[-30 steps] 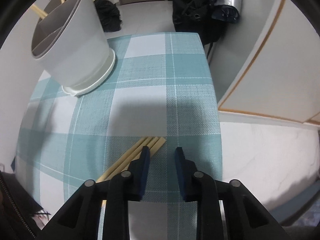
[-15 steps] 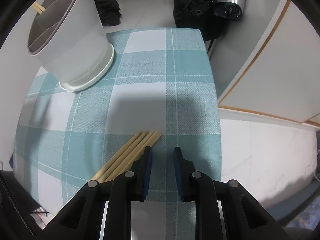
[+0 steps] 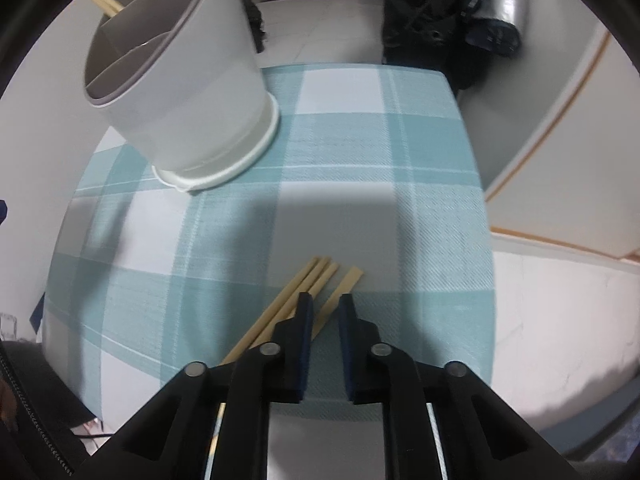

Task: Organize utensils
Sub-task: 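Close the right tool on a chopstick and lift it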

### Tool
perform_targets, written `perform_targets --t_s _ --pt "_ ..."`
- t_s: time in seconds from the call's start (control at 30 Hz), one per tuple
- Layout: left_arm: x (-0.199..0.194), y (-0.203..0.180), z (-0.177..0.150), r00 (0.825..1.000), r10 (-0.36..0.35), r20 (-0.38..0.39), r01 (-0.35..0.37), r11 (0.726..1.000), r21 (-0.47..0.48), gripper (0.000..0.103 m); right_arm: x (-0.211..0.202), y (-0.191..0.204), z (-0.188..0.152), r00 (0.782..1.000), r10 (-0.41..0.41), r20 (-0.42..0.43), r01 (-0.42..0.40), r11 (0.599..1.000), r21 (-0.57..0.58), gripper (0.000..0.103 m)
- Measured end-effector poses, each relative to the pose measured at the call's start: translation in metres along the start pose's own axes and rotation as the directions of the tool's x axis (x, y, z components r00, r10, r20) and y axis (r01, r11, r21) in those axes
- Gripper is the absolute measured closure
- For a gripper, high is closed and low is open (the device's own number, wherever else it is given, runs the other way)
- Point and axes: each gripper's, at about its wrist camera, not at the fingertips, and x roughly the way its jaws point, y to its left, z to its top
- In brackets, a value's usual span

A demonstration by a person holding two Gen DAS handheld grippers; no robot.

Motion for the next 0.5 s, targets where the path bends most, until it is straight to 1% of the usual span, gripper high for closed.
perform_targets --t_s 0.1,0.17,0.23,0.3,0.5 --pt "0.001 0.003 0.001 1.000 -0.005 -0.006 0.005 1.000 -0.014 0.011 0.000 0.000 0.002 0.999 0.036 0.009 -0.036 0.999 -0.019 0.098" --pt "0.001 0.005 0.002 1.000 -0.012 -0.012 0.011 1.000 -0.028 0.011 0.000 -0.004 0.002 1.000 0.022 0.008 -0.022 0.999 -0.030 0.098" --pt "0.002 0.006 0.002 1.000 -0.020 -0.019 0.019 0.999 -0.041 0.011 0.003 -0.010 0.004 1.000 0.024 -0.003 -0.024 0.999 -0.024 0.098" --pt "0.003 0.008 0.002 0.999 -0.025 -0.026 0.024 0.998 -0.057 0.011 0.006 -0.013 0.007 0.999 0.005 -0.032 -0.006 1.000 -0.023 0.098" --pt "0.004 0.012 0.002 0.999 -0.012 -0.032 0.010 0.998 -0.069 0.011 0.011 -0.008 0.018 0.998 0.035 -0.055 -0.036 0.999 -0.009 0.098"
